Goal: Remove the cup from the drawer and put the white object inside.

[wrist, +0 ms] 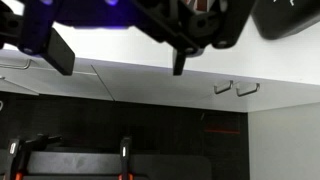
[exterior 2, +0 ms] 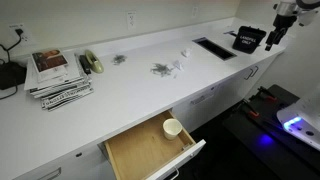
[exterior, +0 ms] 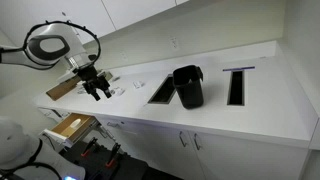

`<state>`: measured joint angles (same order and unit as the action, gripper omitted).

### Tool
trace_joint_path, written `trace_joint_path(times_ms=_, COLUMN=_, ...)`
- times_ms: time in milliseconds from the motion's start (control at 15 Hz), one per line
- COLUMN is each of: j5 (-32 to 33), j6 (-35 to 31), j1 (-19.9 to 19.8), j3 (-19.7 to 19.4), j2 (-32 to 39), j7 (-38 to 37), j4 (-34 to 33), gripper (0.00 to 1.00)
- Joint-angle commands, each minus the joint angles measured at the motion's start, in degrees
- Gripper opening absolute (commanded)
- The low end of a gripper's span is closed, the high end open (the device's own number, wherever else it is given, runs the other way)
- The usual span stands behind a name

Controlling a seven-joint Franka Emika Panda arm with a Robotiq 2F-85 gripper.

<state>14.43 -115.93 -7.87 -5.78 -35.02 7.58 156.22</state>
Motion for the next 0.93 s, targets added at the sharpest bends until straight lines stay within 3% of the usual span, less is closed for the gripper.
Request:
trace_joint_path(times_ms=0, j5=0.1, j6=0.1, j1=0.2, j3=-0.2, j2=0.0, j7=-0.1, j4=-0.1, gripper=1.00)
trace_joint_path(times_ms=333, j5=0.1, j6=0.1, j1=0.2, j3=-0.2, j2=0.0, j7=-0.1, j4=-0.1, gripper=1.00)
trace_joint_path(times_ms=600, j5=-8.7, j6=1.2, j1=9.2, j3=3.6, j2=-1.5, j7=1.3, j4=2.7, gripper=1.00)
trace_joint_path(times_ms=867, j5=-20.6, j6=-3.9, j1=20.3, j3=11.6, j2=1.9, j7=-3.6, j4=2.7, gripper=1.00)
